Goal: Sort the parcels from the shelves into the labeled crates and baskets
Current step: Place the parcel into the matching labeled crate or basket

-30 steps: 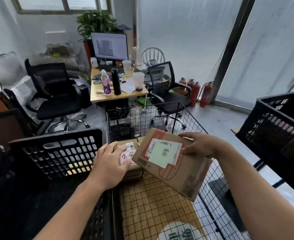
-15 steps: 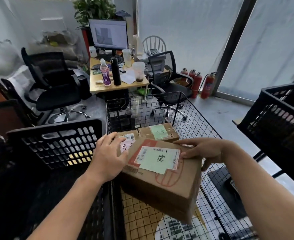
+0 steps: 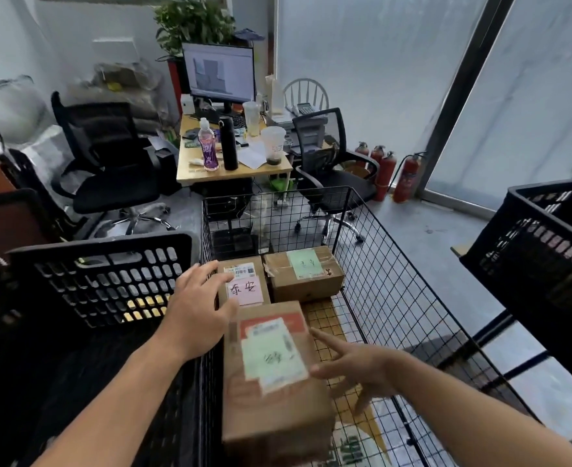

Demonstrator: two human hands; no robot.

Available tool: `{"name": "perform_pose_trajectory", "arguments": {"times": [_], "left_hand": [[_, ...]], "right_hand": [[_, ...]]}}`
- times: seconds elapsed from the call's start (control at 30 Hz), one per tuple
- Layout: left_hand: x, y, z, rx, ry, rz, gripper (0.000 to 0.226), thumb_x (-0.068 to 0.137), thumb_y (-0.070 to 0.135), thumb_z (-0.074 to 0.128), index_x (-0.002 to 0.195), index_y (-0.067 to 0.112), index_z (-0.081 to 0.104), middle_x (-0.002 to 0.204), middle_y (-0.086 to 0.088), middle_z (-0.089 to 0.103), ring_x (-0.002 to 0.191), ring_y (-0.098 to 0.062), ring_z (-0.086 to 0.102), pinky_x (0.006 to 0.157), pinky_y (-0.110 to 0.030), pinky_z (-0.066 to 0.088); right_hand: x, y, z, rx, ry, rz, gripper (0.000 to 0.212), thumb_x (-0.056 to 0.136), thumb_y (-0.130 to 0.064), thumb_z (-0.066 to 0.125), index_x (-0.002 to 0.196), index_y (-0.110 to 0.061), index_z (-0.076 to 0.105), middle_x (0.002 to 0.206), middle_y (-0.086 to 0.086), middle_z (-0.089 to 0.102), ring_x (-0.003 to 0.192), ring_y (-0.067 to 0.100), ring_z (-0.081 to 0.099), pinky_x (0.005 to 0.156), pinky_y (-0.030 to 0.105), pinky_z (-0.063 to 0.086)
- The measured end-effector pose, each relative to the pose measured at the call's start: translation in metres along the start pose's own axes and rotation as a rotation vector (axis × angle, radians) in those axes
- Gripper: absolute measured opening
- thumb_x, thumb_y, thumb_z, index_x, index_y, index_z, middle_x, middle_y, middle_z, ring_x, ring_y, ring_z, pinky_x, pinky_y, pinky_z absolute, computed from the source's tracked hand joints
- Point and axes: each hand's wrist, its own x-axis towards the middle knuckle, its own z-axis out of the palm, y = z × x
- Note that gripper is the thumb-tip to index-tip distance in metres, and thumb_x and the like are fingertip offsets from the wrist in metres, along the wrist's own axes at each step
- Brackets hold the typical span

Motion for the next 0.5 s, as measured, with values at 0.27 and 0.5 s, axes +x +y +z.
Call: {"name": "perform_pose_trajectory", "arguments": {"times": [0.27,0.5], "left_hand": [[-0.001,-0.002,0.001,-0.006,0.003,-0.003,0.048,0.097,0.035,0.053,0.143,0.024,0.046,0.159,0.007,0.023,0.148,-0.012,0.003,0.121,-0.043,0.009],[0.0,-0.005,0.003,-0.007,0.013,0.008,0.047,0.096,0.034,0.054,0.141,0.025,0.047,0.158,0.006,0.025,0.147,-0.013,0.004,0.121,-0.042,0.01]], "right_hand": [[0.052,0.011,0.061,0.044,0.192,-0.136,0.116,0.083,-0.017,0.081,0.155,-0.058,-0.001,0.123,0.003,0.061,0.104,0.026,0.071,0.089,0.045,0.061],[0.051,0.007,0.057,0.002,0.192,-0.13,0.114,0.086,-0.017,0.079,0.153,-0.06,-0.003,0.125,0.002,0.058,0.108,0.025,0.067,0.091,0.046,0.06]]}}
